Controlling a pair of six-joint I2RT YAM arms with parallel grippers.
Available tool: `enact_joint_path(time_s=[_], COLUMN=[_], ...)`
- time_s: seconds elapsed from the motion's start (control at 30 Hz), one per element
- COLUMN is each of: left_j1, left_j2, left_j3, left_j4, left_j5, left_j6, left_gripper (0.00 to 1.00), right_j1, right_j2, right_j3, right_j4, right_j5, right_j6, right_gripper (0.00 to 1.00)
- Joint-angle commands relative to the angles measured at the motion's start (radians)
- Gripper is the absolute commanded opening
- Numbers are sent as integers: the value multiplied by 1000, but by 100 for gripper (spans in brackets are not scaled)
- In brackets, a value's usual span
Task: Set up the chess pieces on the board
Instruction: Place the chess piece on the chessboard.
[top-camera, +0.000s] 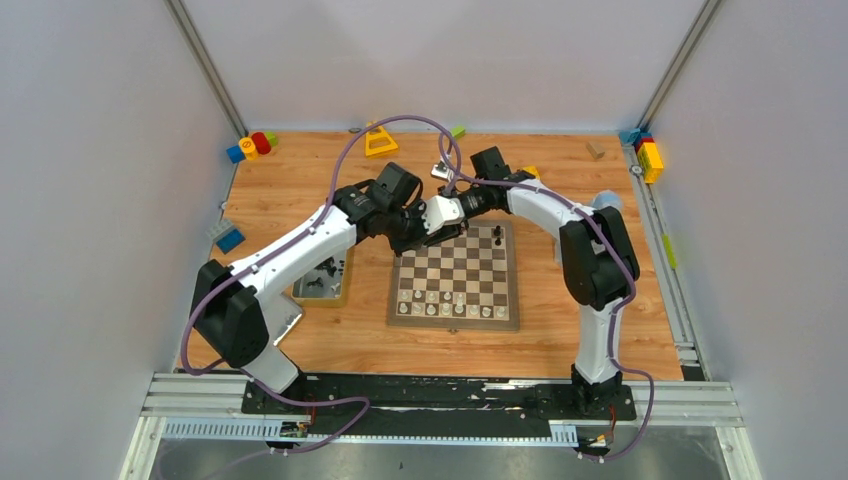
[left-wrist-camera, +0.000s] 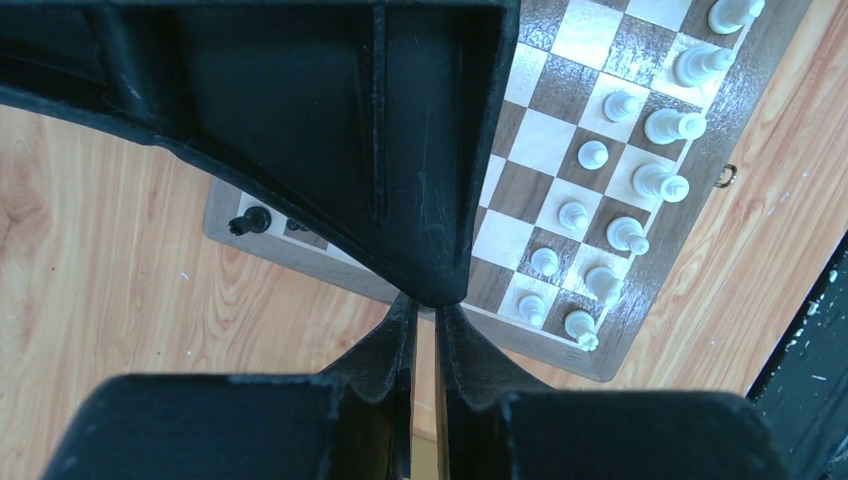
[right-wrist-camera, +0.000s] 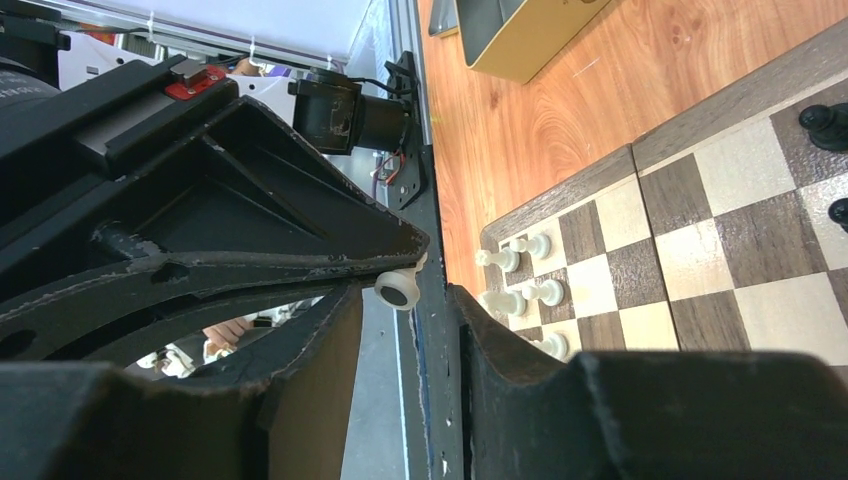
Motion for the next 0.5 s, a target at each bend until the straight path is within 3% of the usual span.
enact_joint_path(time_s=[0.0, 0.47], left_j1=[-10, -11], left_j2=[8, 17], left_j3=[36, 28], left_j4=[47, 56], left_j5=[-11, 17], left_j6=[-24, -43], left_gripper=[13, 17], right_j1=[17, 12], right_j2=[33, 49], right_j3=[21, 19], right_j4=[29, 28], right_j5=[-44, -57], right_j6=[19, 2], right_gripper=[35, 14])
